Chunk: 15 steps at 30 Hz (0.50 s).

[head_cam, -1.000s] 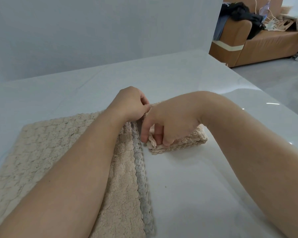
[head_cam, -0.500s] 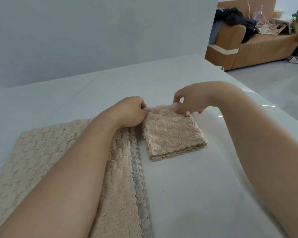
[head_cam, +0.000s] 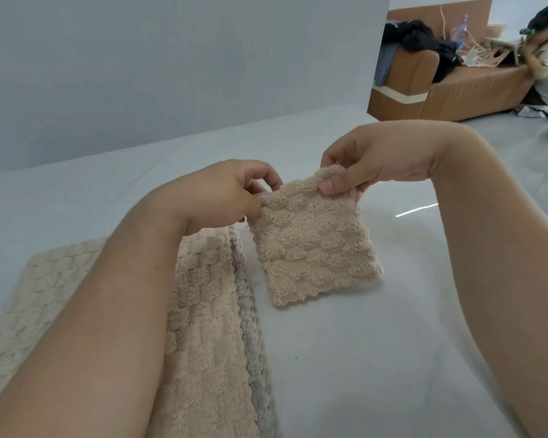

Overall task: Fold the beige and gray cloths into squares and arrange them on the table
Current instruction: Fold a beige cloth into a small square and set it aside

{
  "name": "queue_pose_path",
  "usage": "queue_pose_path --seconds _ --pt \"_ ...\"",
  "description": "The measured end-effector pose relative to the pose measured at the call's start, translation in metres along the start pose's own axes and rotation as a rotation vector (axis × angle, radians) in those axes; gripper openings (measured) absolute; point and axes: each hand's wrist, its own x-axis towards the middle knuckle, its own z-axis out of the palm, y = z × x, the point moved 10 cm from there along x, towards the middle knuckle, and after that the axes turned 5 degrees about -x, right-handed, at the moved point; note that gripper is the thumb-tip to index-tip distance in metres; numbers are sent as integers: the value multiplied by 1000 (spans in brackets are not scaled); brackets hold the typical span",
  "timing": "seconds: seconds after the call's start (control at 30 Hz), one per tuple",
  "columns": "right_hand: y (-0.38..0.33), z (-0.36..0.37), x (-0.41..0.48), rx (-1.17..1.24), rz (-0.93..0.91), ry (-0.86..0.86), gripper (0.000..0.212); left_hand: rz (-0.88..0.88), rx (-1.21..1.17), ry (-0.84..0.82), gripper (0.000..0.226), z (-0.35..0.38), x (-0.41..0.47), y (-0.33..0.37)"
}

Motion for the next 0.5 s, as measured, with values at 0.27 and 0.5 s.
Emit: queue_pose_path --seconds 0.27,0.5 --pt "-26 -11 -16 -38 -117 72 30 55 7 -16 10 -4 -17 23" --pt "-36 -20 -23 -113 -134 148 27 108 24 177 26 -26 -23 31"
